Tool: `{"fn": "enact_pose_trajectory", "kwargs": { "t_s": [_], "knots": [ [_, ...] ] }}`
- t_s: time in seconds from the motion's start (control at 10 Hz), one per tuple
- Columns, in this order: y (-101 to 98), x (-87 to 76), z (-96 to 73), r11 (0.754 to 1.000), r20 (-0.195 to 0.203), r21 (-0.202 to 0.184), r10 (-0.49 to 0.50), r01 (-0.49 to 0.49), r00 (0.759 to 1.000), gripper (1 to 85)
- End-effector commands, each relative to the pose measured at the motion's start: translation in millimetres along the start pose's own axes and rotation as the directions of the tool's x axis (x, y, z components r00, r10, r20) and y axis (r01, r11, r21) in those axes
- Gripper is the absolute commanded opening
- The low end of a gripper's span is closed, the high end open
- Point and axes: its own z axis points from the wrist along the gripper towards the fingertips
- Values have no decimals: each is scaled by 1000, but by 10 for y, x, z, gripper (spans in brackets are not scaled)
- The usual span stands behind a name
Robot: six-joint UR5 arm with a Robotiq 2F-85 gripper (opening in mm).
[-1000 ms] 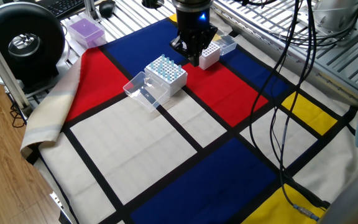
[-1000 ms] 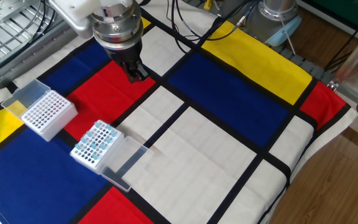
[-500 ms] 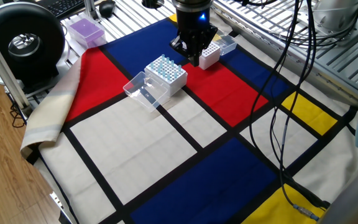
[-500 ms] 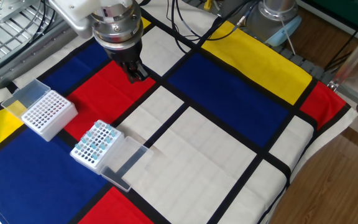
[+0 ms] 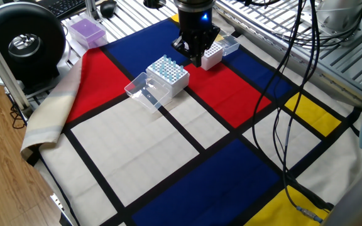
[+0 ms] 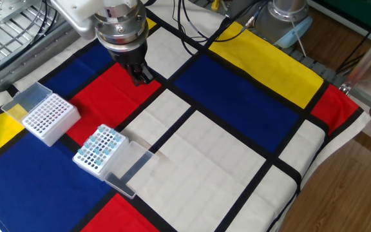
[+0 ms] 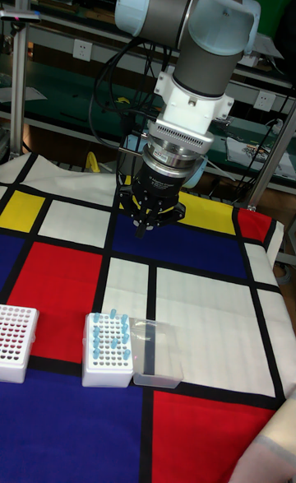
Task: Transfer all medium pipette tips from one holder to another
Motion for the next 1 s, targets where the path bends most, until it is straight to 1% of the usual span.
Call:
{"fn": "enact_pose_trajectory", "kwargs": {
  "t_s": [0.0,0.3,0.5,0.9],
  "knots": [
    [28,0,-11,1000,0,-13,6,-6,1000,10],
    [28,-1,-11,1000,0,-13,17,-17,1000,10],
    [28,0,-11,1000,0,-13,-3,3,1000,10],
    [28,0,-11,1000,0,-13,3,-3,1000,10]
  ]
}}
